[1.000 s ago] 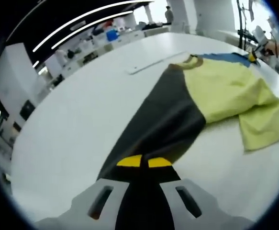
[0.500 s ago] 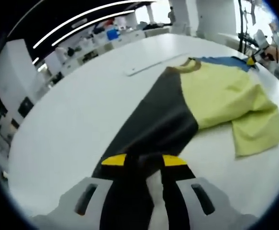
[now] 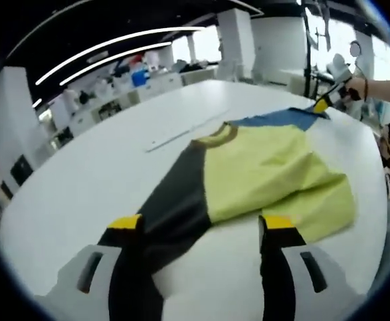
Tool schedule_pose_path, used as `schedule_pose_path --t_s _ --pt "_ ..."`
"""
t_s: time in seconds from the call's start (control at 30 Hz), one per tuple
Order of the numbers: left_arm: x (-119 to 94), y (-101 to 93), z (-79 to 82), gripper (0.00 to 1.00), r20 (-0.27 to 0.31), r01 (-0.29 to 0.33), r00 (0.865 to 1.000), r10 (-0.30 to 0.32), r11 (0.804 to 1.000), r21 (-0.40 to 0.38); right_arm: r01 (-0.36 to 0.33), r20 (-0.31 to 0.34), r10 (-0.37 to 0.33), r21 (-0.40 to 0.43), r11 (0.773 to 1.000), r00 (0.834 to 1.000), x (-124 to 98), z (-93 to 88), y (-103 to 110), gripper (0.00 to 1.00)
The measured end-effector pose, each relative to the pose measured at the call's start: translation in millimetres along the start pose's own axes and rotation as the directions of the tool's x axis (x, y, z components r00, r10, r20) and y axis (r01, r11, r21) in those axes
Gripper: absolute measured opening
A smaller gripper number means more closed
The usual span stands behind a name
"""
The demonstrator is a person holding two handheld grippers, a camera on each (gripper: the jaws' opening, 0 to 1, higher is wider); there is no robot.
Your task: Fold the garment on the visible template until the final outline fits inside the template.
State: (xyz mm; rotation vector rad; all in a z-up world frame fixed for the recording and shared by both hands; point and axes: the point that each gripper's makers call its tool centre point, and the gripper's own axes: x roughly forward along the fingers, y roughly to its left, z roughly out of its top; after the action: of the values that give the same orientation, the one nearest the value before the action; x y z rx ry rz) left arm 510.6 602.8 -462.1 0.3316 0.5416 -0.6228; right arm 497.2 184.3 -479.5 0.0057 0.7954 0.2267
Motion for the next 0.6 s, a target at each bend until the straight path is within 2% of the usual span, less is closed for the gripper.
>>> schedule_pose_path --t_s 0.17,0.23,0.33,0.43,0.5,0.6 --pt "-7 -26.5 9.5 0.78 0.026 0.051 0.998 -0.051 0.999 0.005 -0.056 0.030 0.057 -0.028 0.998 0.998 -14 4.4 24 0.71" --pt "-9 -39.6 15.8 0.84 0.064 0.087 0.994 -0.086 0.996 -0.016 -0.077 0.034 0.079 -0.040 0.996 0.996 -20 4.1 32 0.76" --pt "-12 -54.7 16.1 0.88 0.042 0.111 0.993 -0.111 0.994 -0.007 -0.113 0.038 0.116 -0.072 0.991 0.993 -31 1.8 48 0.85" --pt "-13 -67.9 20.7 0.90 0.056 0.145 0.988 -0.143 0.989 -0.027 -0.135 0.043 0.140 -0.094 0.986 0.989 -38 -0.2 57 0.91" --pt "-13 -77.6 21.8 0.89 0.045 0.162 0.986 -0.160 0.986 -0.035 -0.158 0.057 0.164 -0.107 0.982 0.985 -46 -1.7 66 0.93" --pt "-13 -93.4 23.0 0.88 0.033 0.177 0.984 -0.177 0.984 0.003 -0.175 0.070 0.183 -0.111 0.978 0.981 -53 -4.6 73 0.98"
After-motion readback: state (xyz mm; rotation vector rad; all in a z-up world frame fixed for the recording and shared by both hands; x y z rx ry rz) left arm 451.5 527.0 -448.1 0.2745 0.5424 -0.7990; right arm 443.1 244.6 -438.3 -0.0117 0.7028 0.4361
